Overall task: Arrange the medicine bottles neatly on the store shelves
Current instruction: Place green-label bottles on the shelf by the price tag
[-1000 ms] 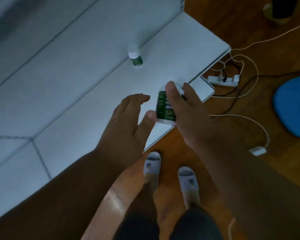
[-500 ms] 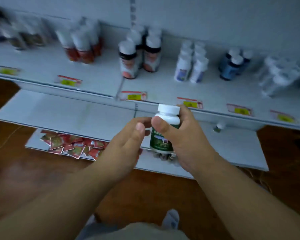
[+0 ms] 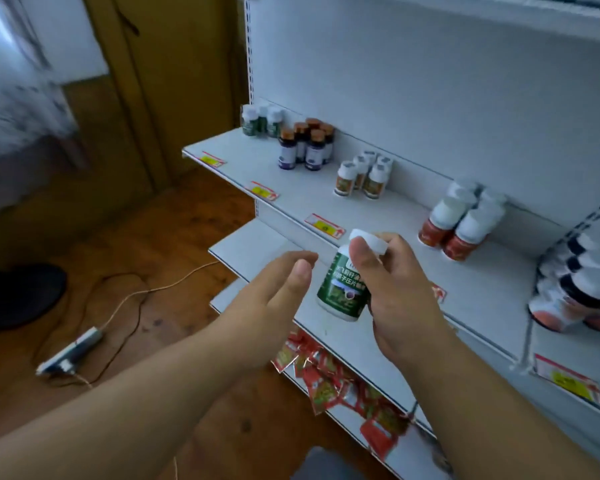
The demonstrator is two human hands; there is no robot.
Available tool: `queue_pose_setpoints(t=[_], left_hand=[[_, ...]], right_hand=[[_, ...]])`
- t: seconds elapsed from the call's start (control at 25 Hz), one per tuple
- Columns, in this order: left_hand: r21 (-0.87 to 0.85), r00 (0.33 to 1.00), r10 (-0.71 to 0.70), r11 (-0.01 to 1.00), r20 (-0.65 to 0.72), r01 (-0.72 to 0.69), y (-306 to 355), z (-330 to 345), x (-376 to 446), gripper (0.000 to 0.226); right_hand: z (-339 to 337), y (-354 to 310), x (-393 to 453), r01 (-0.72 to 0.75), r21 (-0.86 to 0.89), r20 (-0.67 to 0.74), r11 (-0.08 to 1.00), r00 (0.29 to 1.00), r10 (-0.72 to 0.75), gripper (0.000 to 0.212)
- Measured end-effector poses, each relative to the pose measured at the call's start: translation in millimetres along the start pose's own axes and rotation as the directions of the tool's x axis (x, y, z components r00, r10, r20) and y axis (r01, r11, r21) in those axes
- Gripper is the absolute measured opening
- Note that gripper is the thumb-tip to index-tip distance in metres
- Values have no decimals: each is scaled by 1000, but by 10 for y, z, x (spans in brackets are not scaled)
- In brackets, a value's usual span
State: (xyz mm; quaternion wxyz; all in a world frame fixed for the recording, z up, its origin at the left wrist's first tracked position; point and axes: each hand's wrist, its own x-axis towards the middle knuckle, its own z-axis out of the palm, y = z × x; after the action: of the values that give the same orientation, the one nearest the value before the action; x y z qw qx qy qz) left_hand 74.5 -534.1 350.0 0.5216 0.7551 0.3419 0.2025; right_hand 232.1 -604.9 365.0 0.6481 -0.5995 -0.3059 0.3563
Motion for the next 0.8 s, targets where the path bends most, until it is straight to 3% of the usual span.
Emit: queue_pose_setpoints(t=[0.28,0.4,0.56,0.64,0.8], left_hand=[[19,992,-60,998,-109,63,-311,-881,1220,82],[103,988,-76,991,-134,90,-367,-1300,1762,79],[272,986,-75,956,-150,114,-638,-1860,2567,88],[391,995,-60,916,-74,85,-849,-2136,3005,90],[594,996,55,800,75,-89,-1277,-2676,4079,82]], right_hand=[[832,36,1672,47,-112,126,993,991,-33,77],[1145,31,2320,45,-133,137,990,990,-26,83],[1569,85,3028,54,-200,130,978,991,-28,57],[1784,176,3363,60,-282,87,958,996,-37,41],[2302,477,4142,28,-448,-155,893,982,-108,35]])
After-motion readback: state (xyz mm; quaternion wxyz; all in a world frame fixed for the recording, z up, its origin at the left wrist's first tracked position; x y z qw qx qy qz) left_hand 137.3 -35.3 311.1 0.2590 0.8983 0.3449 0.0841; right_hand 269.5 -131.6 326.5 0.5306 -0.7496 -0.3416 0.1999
